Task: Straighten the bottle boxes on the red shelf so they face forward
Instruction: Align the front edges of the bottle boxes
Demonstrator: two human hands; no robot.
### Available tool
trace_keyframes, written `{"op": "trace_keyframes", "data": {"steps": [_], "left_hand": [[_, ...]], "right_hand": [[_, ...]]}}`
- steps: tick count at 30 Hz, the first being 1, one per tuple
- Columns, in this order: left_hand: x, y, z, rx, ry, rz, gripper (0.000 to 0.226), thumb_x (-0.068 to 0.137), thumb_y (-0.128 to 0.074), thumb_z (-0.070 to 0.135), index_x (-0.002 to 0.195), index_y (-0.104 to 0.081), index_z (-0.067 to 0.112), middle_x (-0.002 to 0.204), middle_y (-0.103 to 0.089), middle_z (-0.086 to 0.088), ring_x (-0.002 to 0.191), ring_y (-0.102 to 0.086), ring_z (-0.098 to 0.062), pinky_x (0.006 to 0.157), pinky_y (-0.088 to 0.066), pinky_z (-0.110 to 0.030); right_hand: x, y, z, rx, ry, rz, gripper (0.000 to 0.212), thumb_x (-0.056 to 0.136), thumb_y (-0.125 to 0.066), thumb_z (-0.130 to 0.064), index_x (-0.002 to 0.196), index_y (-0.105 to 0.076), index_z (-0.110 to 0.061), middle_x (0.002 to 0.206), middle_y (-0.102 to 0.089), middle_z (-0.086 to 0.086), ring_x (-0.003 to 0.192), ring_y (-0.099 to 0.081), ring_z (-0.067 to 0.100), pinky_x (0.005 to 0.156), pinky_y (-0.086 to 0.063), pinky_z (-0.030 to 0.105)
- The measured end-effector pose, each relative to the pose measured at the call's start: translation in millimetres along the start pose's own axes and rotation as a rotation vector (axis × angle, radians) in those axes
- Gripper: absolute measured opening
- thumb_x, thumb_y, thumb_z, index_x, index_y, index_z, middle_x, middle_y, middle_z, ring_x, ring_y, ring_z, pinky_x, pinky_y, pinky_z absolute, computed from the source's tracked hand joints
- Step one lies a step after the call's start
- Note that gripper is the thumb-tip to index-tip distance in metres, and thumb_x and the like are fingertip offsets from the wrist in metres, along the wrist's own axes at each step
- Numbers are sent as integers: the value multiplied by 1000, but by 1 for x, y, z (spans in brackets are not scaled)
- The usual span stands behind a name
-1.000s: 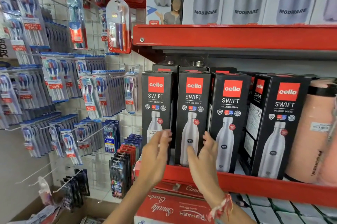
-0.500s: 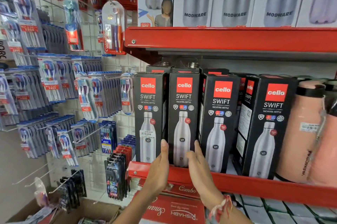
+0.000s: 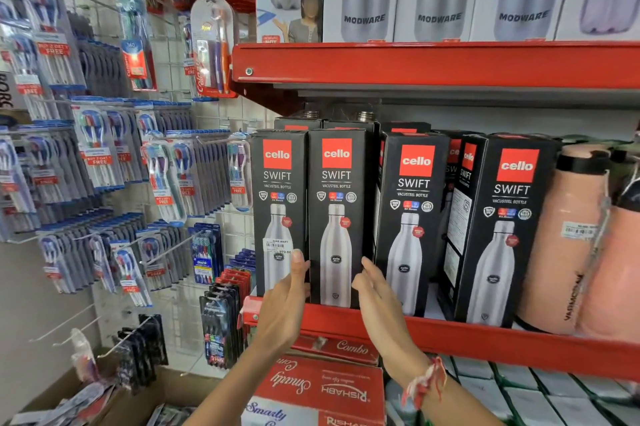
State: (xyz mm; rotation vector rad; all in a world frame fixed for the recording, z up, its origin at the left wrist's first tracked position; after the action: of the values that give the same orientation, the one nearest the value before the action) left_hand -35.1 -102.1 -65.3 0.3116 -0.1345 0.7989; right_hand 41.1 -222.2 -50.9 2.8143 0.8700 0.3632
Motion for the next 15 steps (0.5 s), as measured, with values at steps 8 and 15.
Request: {"op": "trace_keyframes", "data": {"steps": [8,15], "left_hand": [[-7,0,10,39,-46,58,102,65,-7,92,114,-66,25,103,-75,-7,98,-69,-18,99,-48,-46],[-12,-32,41,-50,-138,-90,72,84,-27,67,106,-71,14,99,-77,-4,89,-72,-9,89,-57,-38]], "right_hand": [[4,12,6,-13,14,-48,47,96,-40,-23,143,-35,-22,145,-43,0,132,-41,12,100,-29,23],[6,68,13,-82,358,462,29,91,-50,-9,117,-57,-20,117,-57,2,90,-55,7,82,-44,14]]}}
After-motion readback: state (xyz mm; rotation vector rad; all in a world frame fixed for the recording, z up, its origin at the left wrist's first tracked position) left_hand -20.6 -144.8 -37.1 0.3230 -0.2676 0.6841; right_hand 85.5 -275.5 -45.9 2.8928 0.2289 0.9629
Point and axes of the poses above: each hand's wrist, its own x-axis towards the middle knuckle, its own y-axis out of the back of the hand, z = x × y, the point moved 1 cm from there along x, towards the middle knuckle
